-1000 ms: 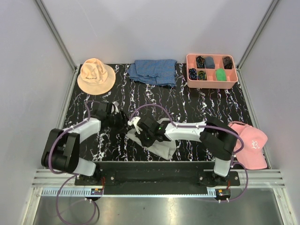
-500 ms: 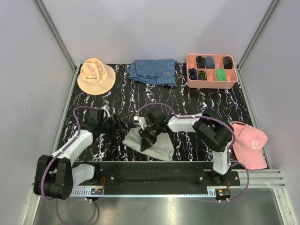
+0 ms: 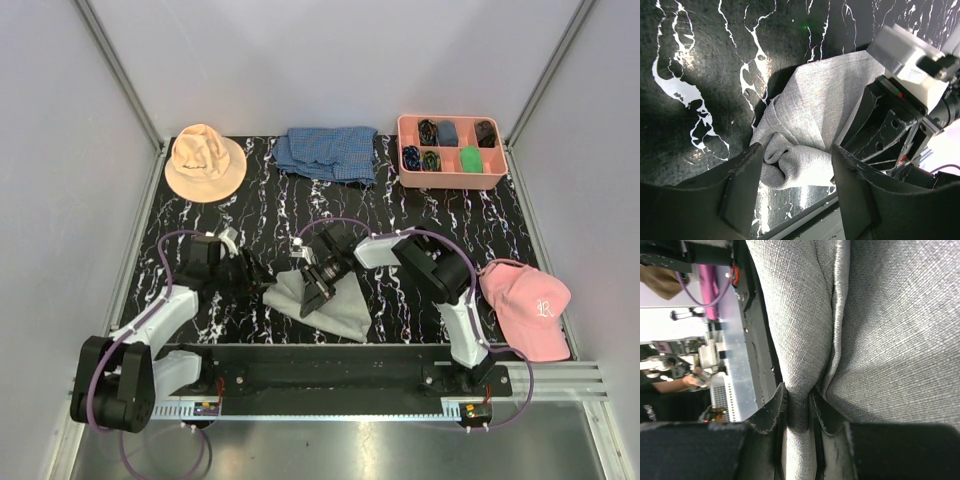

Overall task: Fold the napkin, place the utensils inside, and roll it up
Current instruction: Roll the napkin with the utensil

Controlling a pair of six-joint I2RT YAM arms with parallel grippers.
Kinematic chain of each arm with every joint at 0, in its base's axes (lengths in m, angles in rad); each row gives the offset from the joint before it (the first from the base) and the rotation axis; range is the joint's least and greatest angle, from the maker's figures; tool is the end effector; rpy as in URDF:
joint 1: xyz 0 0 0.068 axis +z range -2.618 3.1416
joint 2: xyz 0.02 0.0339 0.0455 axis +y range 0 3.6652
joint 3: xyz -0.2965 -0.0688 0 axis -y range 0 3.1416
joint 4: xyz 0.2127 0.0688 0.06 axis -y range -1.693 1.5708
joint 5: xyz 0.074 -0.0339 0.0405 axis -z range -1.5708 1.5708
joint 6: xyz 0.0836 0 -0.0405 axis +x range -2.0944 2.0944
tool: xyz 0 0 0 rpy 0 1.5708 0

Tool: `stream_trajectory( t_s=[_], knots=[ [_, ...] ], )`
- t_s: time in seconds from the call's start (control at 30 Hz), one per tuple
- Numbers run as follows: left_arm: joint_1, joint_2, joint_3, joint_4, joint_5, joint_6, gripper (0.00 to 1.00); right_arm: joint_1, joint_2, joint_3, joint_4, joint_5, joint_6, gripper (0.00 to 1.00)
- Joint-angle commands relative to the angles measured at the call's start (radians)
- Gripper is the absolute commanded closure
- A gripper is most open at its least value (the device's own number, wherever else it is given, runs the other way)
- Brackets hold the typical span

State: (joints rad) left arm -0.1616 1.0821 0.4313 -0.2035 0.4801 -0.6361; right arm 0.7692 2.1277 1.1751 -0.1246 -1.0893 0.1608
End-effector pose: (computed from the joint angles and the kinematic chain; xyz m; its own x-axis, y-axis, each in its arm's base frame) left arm 0.1751 -0.0677 0.1824 -0.8613 -0.3934 -0.3214 -0.0865 0.7370 -0.6703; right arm 0.2375 0.3331 0.1274 -0.7244 -0.5981 -0.3427 -0.5145 0.1382 0.8463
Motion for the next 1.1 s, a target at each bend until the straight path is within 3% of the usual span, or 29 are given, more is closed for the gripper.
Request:
stream_trajectory(
  t_s=[0.0,0.4,0.53,0.57,0.67,0.9,1.07],
  knots=[
    [0.004,0.027,-0.008,0.064,0.054,0.007,0.44,-0.021,0.043,0.047,0.017,-0.055,0.020,0.96],
    [-0.019,0.098,-0.016,0.072,0.081,-0.008,0.55,-0.047,0.086,0.061,0.016,-0.061,0.031,0.98],
    [-0.024,0.143,-0.005,0.073,0.060,-0.008,0.73,-0.050,0.090,0.063,0.017,-0.054,0.031,0.98],
    [-0.024,0.174,0.001,0.073,0.057,-0.010,0.84,-0.050,0.086,0.063,0.016,-0.049,0.031,0.98],
    [-0.024,0.240,0.029,0.055,0.045,-0.013,1.00,-0.053,0.060,0.060,0.013,-0.020,0.037,0.94],
    [-0.024,0.321,0.122,-0.039,0.023,0.018,1.00,-0.054,-0.069,0.060,-0.029,0.123,0.057,0.55],
    [-0.026,0.343,0.150,-0.062,0.029,0.033,1.00,-0.053,-0.259,0.011,-0.050,0.304,0.039,0.43]
  ],
)
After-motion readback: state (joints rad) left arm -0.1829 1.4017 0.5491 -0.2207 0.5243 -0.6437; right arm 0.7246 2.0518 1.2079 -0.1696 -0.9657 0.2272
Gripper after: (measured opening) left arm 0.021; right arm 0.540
